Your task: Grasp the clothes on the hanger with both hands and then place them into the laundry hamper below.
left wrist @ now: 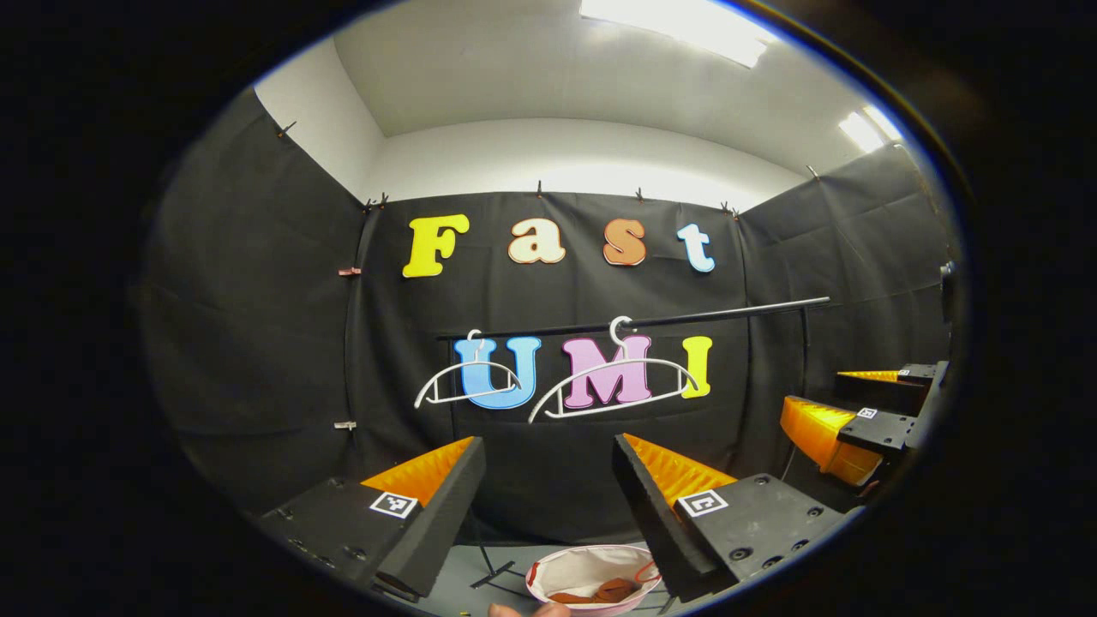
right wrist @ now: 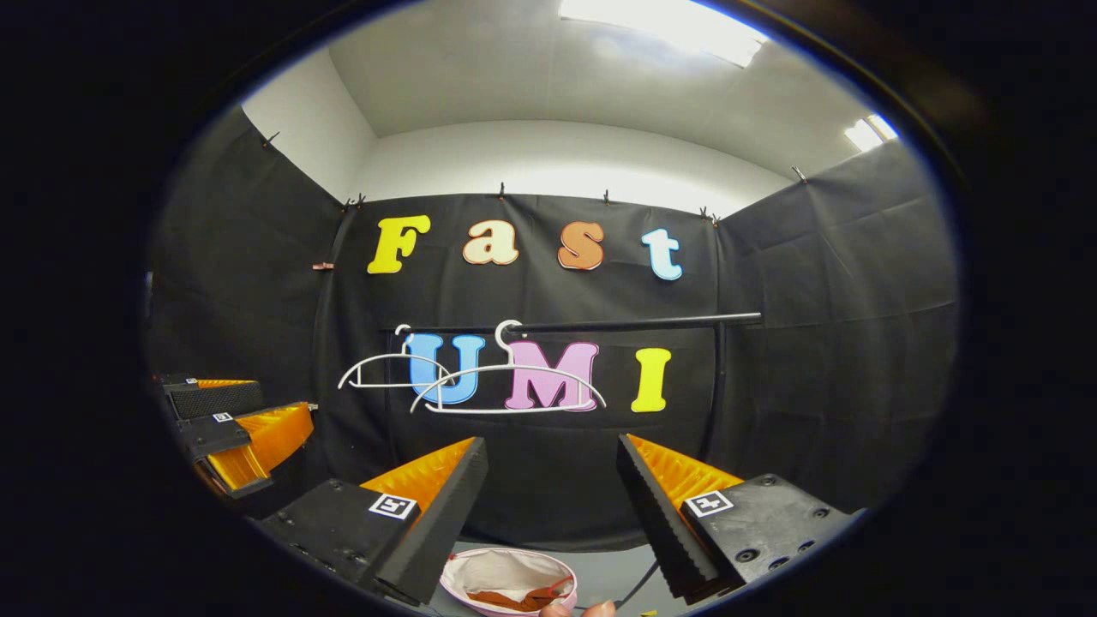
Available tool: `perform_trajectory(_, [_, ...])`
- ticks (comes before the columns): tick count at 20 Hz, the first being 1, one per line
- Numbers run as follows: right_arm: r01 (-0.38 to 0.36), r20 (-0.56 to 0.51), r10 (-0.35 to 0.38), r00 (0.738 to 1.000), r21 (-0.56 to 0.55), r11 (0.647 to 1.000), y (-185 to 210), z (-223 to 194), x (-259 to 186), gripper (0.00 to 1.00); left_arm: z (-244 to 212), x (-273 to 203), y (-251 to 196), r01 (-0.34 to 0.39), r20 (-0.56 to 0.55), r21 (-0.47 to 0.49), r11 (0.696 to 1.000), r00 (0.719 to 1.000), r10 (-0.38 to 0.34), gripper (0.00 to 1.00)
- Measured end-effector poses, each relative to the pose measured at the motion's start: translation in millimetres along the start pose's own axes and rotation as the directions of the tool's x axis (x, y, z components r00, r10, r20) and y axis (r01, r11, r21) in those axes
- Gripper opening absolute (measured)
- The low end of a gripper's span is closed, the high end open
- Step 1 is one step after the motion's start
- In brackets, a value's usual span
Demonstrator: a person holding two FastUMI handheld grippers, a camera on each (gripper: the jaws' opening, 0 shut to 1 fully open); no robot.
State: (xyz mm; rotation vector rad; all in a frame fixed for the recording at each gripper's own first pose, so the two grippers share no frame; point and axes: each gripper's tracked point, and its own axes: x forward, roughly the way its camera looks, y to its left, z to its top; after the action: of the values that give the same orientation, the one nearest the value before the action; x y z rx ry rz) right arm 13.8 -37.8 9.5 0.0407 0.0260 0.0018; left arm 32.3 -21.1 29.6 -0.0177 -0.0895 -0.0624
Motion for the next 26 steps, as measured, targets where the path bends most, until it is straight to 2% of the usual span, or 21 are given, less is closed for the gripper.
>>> perform_trajectory(23, [-0.003, 0.036, 0.002, 0.999, 0.014, 1.000, 2, 2, 3, 0.97, -8, 3, 5, 0.002, 0.007, 0.001, 1.000, 1.000, -0.002, 0.94])
perform_trajectory(26, [0.016, 0.028, -0.017, 0.999, 0.012, 1.000, -4, -3, 4, 0.98, -9, 5, 9, -0.003, 0.022, -0.008, 1.000, 1.000, 0.003, 0.94])
